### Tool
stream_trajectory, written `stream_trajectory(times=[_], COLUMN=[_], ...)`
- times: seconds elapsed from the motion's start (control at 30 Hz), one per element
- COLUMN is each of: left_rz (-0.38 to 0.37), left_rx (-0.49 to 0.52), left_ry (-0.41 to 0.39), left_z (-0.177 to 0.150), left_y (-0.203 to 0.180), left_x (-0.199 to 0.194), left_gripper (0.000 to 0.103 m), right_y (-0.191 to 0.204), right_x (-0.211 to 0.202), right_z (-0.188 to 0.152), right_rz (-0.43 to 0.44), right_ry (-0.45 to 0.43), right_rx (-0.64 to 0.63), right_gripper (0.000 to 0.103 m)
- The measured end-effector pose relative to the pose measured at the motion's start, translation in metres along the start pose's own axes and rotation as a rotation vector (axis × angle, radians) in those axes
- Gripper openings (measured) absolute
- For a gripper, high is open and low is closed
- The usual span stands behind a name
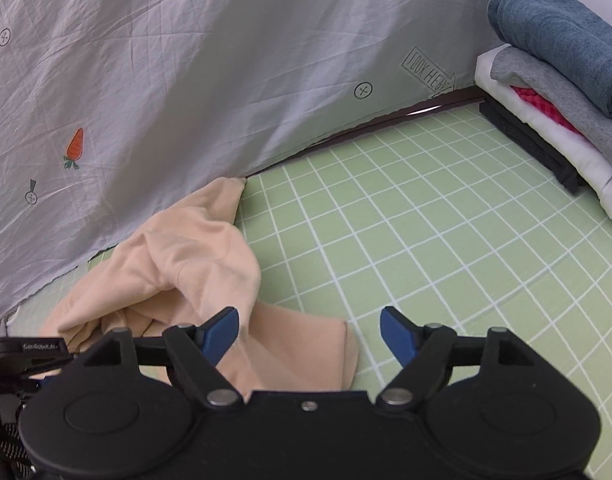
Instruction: Fold clothes
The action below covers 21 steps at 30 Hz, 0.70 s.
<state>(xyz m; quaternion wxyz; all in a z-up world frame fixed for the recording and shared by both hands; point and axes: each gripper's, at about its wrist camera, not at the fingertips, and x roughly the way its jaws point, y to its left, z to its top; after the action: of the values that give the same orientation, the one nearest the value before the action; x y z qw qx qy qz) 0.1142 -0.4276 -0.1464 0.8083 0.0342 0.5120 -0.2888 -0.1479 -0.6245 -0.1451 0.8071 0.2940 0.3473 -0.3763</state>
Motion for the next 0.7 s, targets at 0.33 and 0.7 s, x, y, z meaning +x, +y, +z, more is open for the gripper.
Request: stream_trajectory(times=[0.33,0.7], left_rz=[-0.039,0.085], left_rx=[0.179,0.279], left_ry=[0.009,0.045], left_z=[-0.01,-0.011], left_y=[-0.018,-0.036], left_x=[0.002,0.037], left_gripper=[0.065,0.062], right_y=[0.023,0.001], right_x=[0.001,-0.005], right_z=[-0.027,0.009], right_rz=[0.051,-0.025], right_ry=[0.102,0.026], right_rx=[-0.036,-0.108], right_gripper=[0.08,0.008])
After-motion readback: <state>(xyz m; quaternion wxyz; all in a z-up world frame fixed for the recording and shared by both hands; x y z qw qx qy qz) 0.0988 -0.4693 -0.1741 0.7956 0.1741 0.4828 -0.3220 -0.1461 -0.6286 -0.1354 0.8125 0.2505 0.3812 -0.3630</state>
